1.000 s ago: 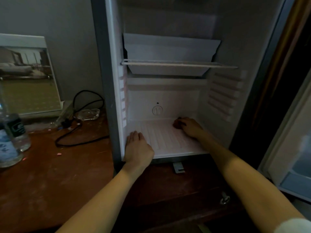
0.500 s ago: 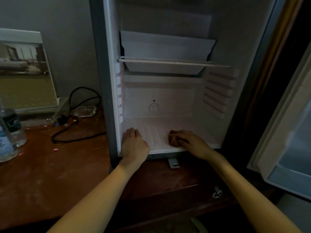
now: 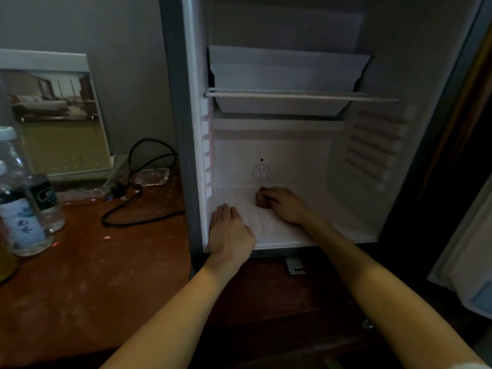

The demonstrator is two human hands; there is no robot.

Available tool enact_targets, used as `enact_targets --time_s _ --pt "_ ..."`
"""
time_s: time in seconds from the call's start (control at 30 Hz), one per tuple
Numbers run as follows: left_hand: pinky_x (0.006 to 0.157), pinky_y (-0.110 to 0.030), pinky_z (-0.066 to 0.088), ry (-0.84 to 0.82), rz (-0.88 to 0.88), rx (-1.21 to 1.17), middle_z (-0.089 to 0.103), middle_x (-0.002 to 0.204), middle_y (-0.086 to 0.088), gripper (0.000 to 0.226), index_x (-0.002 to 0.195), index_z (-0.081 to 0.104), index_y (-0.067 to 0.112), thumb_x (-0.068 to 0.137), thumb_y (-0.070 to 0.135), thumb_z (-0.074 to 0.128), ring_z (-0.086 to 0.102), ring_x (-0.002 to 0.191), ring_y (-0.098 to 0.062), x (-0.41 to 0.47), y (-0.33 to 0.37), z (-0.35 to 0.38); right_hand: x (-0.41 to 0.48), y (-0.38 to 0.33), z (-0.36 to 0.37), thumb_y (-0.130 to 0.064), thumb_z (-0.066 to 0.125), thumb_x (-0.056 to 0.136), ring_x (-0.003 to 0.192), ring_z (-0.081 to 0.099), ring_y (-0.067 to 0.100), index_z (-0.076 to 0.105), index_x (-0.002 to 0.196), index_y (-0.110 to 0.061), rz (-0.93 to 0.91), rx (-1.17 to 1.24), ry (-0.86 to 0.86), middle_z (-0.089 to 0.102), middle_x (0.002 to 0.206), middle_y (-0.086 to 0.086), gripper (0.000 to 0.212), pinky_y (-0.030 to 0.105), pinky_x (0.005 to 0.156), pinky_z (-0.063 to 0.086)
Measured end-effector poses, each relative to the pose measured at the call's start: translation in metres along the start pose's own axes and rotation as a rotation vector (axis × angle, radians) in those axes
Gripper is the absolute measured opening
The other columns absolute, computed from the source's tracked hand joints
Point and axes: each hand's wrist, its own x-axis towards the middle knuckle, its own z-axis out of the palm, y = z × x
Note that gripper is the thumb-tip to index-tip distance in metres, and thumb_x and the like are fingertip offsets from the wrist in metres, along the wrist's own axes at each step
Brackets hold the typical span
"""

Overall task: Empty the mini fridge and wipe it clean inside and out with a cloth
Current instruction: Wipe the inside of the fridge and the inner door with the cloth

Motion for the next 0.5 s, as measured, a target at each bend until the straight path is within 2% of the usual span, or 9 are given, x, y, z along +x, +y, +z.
enact_targets --time_s 0.1,0.2,0.27,0.37,0.5 --pt "0.121 -0.033 0.006 0.002 -0.001 0.003 0.017 0.159 -0.016 0.059 0.151 0.019 0.000 0.099 0.023 0.033 0.015 0.147 -0.026 0.000 0.000 -0.001 -0.039 -0.024 0.003 -0.010 0.043 0.100 0.127 0.047 0.025 0.056 0.134 -0.011 -0.069 0.005 0.005 0.048 0.144 0.008 0.036 0.023 0.102 0.029" --pt "0.121 -0.033 0.005 -0.017 -0.004 0.000 0.016 0.159 -0.016 0.060 0.151 0.018 0.000 0.098 0.024 0.034 0.014 0.147 -0.026 -0.001 0.001 -0.003 -0.083 -0.030 0.006 -0.014 0.043 0.101 0.132 0.040 0.019 0.050 0.139 -0.019 -0.147 0.008 0.024 0.043 0.149 0.000 0.040 0.023 0.106 0.027" --pt "0.121 -0.033 0.005 -0.020 -0.001 0.006 0.015 0.159 -0.016 0.059 0.151 0.017 0.000 0.099 0.022 0.033 0.013 0.147 -0.026 -0.002 0.001 -0.003 -0.104 -0.024 0.004 -0.018 0.042 0.102 0.132 0.037 0.014 0.048 0.141 -0.024 -0.135 -0.008 0.057 0.040 0.150 -0.006 0.040 0.016 0.103 0.025" --pt "0.121 -0.033 0.005 -0.013 0.004 0.021 0.017 0.159 -0.016 0.058 0.151 0.018 -0.001 0.099 0.022 0.033 0.014 0.147 -0.026 -0.003 0.002 -0.002 -0.114 -0.009 -0.005 -0.019 0.043 0.102 0.130 0.040 0.014 0.049 0.139 -0.026 -0.072 0.000 0.060 0.042 0.148 -0.006 0.039 0.022 0.105 0.029" --pt "0.121 -0.033 0.005 -0.012 0.004 0.003 0.015 0.159 -0.016 0.058 0.151 0.017 -0.001 0.099 0.021 0.032 0.013 0.147 -0.026 -0.003 0.000 0.000 -0.109 0.024 -0.015 -0.030 0.040 0.098 0.122 0.051 0.022 0.059 0.129 -0.018 0.007 0.019 0.070 0.054 0.138 0.003 0.039 0.028 0.103 0.035"
